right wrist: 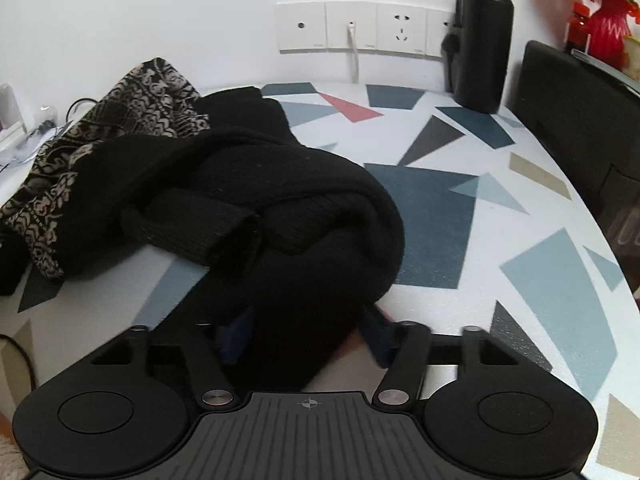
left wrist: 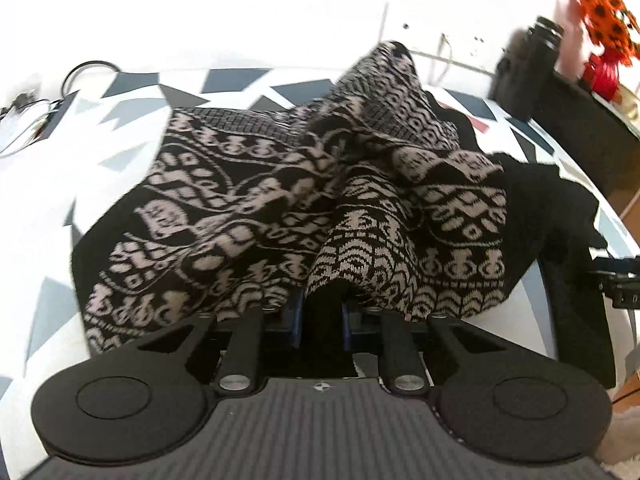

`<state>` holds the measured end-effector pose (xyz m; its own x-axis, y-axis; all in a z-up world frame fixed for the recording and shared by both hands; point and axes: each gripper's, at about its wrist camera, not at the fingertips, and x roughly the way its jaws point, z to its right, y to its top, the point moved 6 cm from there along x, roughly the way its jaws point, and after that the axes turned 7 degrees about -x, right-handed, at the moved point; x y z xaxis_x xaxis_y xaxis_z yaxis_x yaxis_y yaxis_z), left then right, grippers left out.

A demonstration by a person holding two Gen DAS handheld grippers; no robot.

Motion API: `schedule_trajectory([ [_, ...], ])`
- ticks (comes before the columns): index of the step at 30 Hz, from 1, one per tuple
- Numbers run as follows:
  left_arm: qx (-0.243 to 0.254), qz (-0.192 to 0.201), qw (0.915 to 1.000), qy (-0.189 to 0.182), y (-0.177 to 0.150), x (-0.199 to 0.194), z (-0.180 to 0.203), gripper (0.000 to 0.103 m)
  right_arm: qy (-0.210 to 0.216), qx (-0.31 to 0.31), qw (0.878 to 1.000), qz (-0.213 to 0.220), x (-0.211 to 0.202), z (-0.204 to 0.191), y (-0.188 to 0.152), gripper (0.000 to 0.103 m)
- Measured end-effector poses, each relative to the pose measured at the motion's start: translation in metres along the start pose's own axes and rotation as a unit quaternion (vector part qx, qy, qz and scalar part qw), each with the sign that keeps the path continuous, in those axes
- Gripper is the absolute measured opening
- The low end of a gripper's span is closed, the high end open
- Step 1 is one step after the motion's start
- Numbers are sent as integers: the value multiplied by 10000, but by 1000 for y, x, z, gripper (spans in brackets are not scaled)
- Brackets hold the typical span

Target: Fold clothes

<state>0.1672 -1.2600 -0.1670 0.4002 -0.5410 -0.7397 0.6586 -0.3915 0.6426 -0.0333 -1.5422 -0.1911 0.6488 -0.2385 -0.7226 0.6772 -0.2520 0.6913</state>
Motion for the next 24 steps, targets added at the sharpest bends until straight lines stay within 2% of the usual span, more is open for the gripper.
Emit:
schedule_trajectory([
  [2,77,78,9999,45,1,-1,1,19,202,-92,9998,12,-3,-5,1,15],
  [4,149,182,9997,93,3,-3,2,18,311,-192,9993,-9,-7,-8,2,11],
  [6,122,323,9994,89,7,-8,0,17,246,-280,9992,111,-14,-8,5,10],
  [10,-33,869,9961,-124,31,-36,1,15,-135,200,9964,808,-47,15,28,10],
  [14,-124,1564,9874,-211,64,-70,4,15,-477,755,9848,1491,-78,45,56,9],
  [16,-232,1728,9844,-239,76,-75,2,15,-367,1049,9796,1674,-84,59,69,9],
  [19,-353,1896,9809,-255,89,-79,0,15,-216,999,9790,1764,-84,58,78,9],
  [24,-454,1813,9821,-216,85,-72,-8,15,135,781,9870,1398,-62,36,73,10],
])
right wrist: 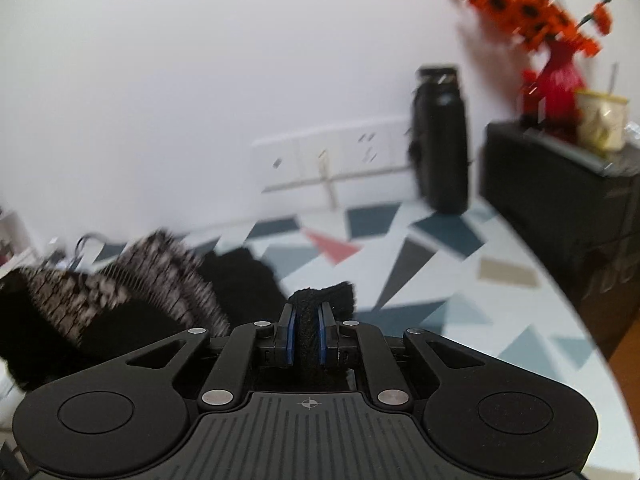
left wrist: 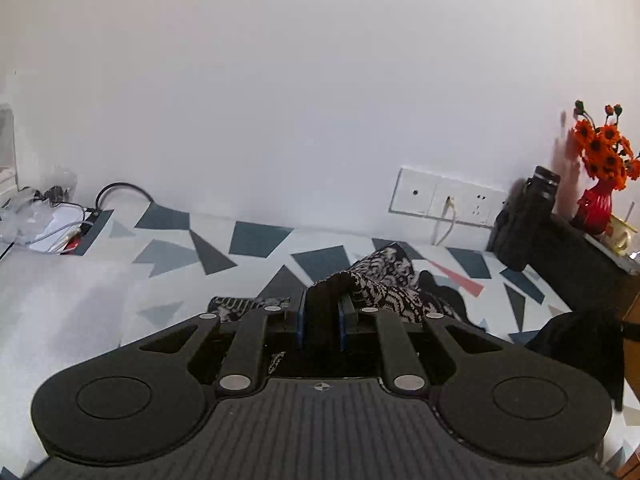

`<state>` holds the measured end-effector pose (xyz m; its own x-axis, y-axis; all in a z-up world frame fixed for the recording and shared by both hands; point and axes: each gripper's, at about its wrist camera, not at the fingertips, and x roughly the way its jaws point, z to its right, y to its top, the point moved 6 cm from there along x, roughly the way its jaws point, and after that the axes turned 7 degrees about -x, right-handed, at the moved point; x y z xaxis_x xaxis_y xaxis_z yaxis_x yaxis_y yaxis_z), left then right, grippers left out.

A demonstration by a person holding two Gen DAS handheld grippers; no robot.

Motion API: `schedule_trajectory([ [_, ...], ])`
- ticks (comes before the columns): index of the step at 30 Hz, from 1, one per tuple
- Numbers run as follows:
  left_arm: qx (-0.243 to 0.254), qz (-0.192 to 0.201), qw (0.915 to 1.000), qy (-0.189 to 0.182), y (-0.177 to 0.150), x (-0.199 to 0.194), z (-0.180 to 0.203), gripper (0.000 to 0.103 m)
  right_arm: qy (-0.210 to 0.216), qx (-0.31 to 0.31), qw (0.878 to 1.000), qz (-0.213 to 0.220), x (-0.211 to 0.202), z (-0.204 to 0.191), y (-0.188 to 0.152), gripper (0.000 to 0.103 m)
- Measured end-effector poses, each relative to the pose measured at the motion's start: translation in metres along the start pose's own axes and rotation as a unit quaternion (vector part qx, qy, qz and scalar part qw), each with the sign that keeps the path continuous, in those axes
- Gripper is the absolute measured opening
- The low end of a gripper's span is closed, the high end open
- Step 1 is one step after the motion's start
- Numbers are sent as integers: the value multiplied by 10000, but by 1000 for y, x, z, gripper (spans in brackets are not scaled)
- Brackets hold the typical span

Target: Fold clothes

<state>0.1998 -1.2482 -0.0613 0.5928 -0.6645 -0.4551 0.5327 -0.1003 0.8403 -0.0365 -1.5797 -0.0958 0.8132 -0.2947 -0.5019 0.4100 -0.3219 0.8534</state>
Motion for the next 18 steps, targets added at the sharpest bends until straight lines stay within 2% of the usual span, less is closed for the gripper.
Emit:
schedule_trajectory([
  [2,-52,-64,10000,37,-5,2,-6,15,85,-90,9998,-163,7,-9,-7,10],
  [6,-351,-160,9993,4,-7,5,-18,15,98,-415,9986,-315,21,-23,5,10],
  [8,-268,-59,9996,-67,2,5,-15,15,111,-574,9977,-346,27,-30,13,9],
  [11,3,369,9992,-144,33,-3,-4,14,295,-595,9961,580,6,-48,65,9],
  [14,34,872,9959,-224,65,-16,1,13,613,-473,9867,1429,-18,-64,107,9],
  [17,-56,1235,9920,-239,87,-24,-4,13,1003,-626,9825,1438,-16,-88,115,10],
  [18,-97,1258,9918,-194,89,-23,-9,13,1082,-777,9826,1293,-8,-97,109,10],
])
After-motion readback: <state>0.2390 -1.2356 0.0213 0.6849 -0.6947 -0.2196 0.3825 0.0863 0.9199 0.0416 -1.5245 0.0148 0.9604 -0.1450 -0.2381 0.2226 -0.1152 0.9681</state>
